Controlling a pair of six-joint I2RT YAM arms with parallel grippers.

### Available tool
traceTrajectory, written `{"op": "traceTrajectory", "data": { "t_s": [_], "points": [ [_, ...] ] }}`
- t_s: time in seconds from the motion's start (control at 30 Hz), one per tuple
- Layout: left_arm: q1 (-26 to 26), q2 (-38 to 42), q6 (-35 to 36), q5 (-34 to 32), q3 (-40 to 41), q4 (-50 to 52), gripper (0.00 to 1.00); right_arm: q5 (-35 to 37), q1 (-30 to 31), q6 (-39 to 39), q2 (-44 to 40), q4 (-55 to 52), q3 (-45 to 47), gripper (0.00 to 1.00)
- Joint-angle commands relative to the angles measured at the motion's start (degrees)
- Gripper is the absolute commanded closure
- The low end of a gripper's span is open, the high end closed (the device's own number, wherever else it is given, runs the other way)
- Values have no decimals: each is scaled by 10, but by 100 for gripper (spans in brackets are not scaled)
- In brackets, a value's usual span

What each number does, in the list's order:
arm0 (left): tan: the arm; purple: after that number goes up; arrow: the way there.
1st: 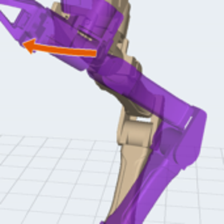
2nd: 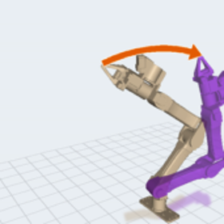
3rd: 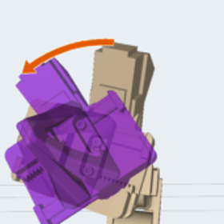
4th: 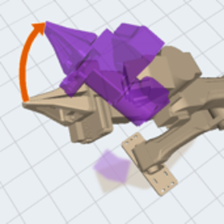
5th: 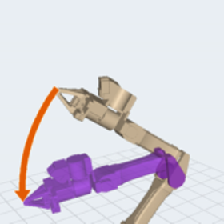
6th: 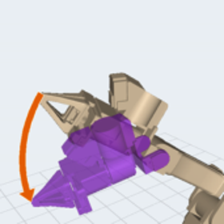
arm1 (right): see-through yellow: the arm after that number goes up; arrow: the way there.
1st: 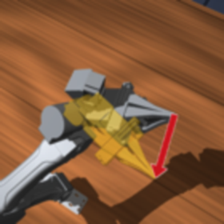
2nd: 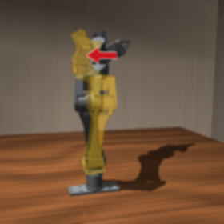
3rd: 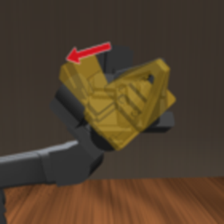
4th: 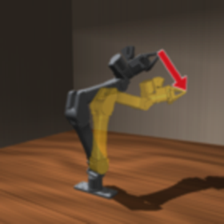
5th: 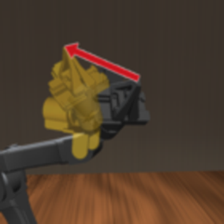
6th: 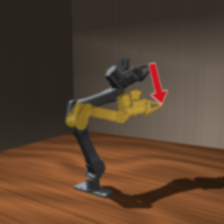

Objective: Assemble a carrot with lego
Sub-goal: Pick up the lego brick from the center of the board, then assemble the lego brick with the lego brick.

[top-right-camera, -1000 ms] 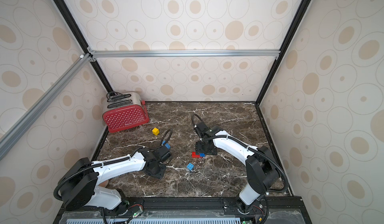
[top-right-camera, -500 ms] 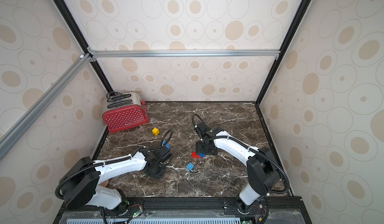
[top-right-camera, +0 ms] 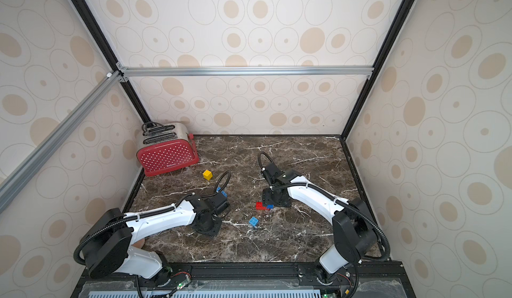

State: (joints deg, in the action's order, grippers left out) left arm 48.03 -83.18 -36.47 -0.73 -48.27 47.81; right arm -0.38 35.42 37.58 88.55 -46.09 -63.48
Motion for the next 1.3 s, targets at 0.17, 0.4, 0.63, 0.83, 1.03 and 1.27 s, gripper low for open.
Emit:
{"op": "traceTrajectory", "data": {
  "t_s": [0.17,0.4,0.63,0.83,1.03,1.27],
  "points": [
    [6,-57,-34,-13,-186,45,84,-70,-38,21,-46,84,91,24],
    [6,-203,-46,5,-368,57,92,-92,-65,16,-61,105,121,23],
    [16,-305,-84,22,-478,53,93,-92,-87,19,-81,103,138,23],
    [29,-355,-124,26,-520,62,98,-89,-98,19,-93,92,147,23],
    [37,-370,-160,31,-521,63,100,-88,-111,22,-107,85,159,23],
    [41,-386,-174,22,-529,66,100,-88,-126,22,-121,84,173,23]
  ]
}}
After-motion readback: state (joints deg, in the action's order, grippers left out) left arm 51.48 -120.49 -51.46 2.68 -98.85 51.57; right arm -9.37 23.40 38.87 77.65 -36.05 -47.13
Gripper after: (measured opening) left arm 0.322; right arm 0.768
